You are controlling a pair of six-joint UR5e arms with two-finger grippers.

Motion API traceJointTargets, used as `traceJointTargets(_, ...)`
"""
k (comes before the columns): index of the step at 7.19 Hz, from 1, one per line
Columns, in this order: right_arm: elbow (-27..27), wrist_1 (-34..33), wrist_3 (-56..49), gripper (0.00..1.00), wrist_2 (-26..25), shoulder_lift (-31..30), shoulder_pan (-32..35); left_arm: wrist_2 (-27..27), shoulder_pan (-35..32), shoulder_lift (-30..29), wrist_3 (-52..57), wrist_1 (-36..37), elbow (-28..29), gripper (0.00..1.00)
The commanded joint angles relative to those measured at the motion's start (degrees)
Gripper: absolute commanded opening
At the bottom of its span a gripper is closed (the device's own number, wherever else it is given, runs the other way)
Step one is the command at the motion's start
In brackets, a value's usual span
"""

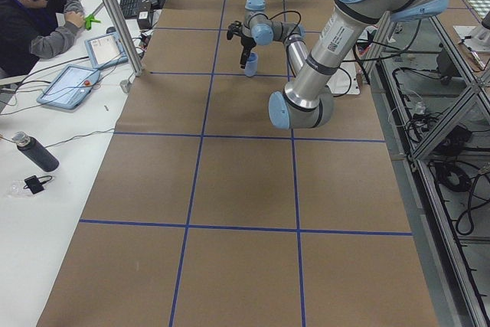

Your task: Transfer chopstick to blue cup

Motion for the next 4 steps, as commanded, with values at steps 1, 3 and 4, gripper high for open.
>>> traceJointTargets(1,0.0,0.0,-0.54,1.0,-0.26,-0.06,0.09,-6.86,-8.0,5.41,8.91,1.86,-6.74,0.98)
traceJointTargets(3,-0.09,0.0,-4.47,1.0,-0.35,-1.03,2.01,-15.58,-18.63,12.08,24.27,3.45,-10.88,0.99)
traceJointTargets(4,-0.52,-0.09,-8.67,1.0,-0.26,-2.42,4.2,-18.22,-24.51,15.95,33.84,3.45,-10.9,0.99)
